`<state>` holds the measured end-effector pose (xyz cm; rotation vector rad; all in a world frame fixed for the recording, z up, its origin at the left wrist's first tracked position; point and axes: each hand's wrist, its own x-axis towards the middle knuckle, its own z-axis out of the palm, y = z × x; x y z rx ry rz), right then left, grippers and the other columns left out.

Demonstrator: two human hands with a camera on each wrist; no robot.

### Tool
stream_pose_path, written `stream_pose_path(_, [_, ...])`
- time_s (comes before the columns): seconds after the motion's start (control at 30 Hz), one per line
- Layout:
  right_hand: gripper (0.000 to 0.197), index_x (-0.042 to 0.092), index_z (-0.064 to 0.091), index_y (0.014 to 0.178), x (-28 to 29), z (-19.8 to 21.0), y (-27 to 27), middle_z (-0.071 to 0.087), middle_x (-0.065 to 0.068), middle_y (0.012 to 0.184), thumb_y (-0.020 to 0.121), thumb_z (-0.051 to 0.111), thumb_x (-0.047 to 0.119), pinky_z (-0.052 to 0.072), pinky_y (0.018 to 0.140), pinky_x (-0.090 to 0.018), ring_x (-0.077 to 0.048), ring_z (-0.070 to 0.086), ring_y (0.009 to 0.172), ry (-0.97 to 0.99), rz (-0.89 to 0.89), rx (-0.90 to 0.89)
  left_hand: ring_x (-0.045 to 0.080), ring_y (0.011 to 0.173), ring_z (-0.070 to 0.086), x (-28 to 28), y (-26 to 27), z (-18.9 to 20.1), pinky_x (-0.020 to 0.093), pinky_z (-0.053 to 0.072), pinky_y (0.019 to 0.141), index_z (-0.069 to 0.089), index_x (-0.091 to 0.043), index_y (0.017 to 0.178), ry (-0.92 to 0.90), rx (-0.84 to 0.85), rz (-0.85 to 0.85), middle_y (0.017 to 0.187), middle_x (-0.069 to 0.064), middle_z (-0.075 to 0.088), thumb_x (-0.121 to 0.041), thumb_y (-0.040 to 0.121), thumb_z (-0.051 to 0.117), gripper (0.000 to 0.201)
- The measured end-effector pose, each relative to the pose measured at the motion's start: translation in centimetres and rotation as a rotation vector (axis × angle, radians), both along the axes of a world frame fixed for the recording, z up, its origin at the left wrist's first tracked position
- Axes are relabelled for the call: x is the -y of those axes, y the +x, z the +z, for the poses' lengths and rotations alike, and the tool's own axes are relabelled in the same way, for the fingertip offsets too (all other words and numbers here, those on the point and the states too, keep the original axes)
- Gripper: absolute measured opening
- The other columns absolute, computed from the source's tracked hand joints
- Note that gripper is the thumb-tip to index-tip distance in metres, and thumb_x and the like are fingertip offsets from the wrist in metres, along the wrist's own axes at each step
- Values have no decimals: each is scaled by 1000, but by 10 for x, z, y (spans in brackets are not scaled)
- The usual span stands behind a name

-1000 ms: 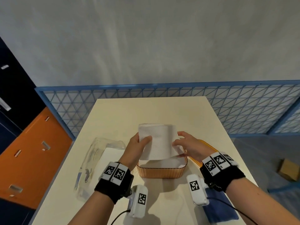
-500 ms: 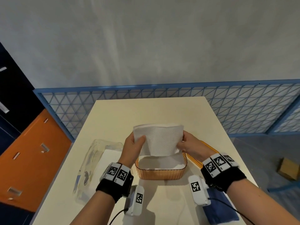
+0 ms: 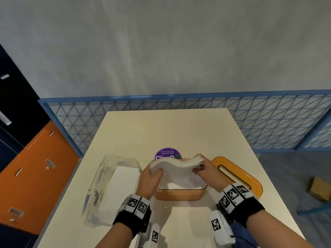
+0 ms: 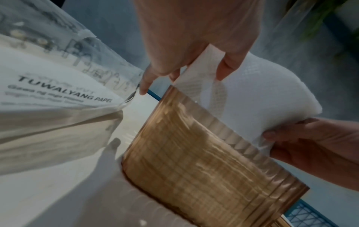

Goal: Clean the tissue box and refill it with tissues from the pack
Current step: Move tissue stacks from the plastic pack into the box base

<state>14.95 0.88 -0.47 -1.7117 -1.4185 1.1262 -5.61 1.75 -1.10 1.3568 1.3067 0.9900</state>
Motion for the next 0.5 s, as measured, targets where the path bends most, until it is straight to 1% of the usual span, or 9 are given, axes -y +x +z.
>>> stream_pose_path(0.07, [30,24,48,89,-1,-1,0,56,2,85,85,50,-6,39,74,-26,-17,53,89,8,2,16,1,86,58,-2,2,-1,15,47,74,57,-34,89,18,1,0,89,-14,63,-15,81,50,22])
stream_pose_path(0.13, [29,20,46,99,0,-2,0,56,1,89,86,49,-6,39,73,-26,-19,52,93,-36,25,42,8,90,59,-2,3,-6,15,45,74,58,-29,95,31,-6,3,92,-11,63,-22,75,47,24])
stream_pose_path(0.23, [36,13,43,119,0,0,-2,60,-6,109,86,50,-1,42,77,-27,-20,54,101,-104,72,135,13,97,56,-5,4,-9,15,42,75,56,-19,112,51,-62,36,101,-6,60,-17,92,50,21])
stream_pose_path(0.3, [41,13,41,126,-2,3,-2,58,-5,115,88,52,2,44,84,-27,-19,53,105,-96,32,135,19,100,55,-11,6,-6,22,41,78,54,-11,120,35,-132,73,105,1,59,-14,97,47,24])
stream_pose_path(0.33, [42,13,40,128,-3,5,-2,57,-6,116,90,53,3,48,86,-29,-19,55,105,-98,-8,94,24,100,56,-16,7,-5,28,43,80,54,-8,118,20,-173,92,104,4,59,-16,97,45,23])
stream_pose_path(0.37, [40,11,40,128,-4,6,-2,57,-8,117,91,53,4,53,82,-31,-19,58,99,-106,-43,39,27,100,57,-21,8,-4,33,45,83,54,-5,114,-10,-244,109,102,8,59,-17,97,45,22])
stream_pose_path(0.4, [38,9,39,126,-4,7,-1,58,-12,115,91,53,3,56,73,-29,-19,61,88,-129,-70,-7,30,101,57,-26,9,-4,38,46,88,53,-5,110,-60,-342,121,102,10,60,-19,96,45,22])
stream_pose_path(0.47, [36,5,38,125,-1,12,-2,58,-16,107,91,52,0,51,55,-22,-16,59,65,-212,-78,-30,30,105,56,-31,11,-1,42,42,96,52,-8,110,-180,-548,99,107,10,61,-23,93,45,23])
stream_pose_path(0.5, [37,4,38,125,1,12,-2,57,-17,105,91,51,-1,50,51,-20,-15,57,60,-249,-75,-22,30,107,55,-33,13,-1,43,39,100,53,-10,110,-222,-629,66,109,9,62,-23,92,46,23])
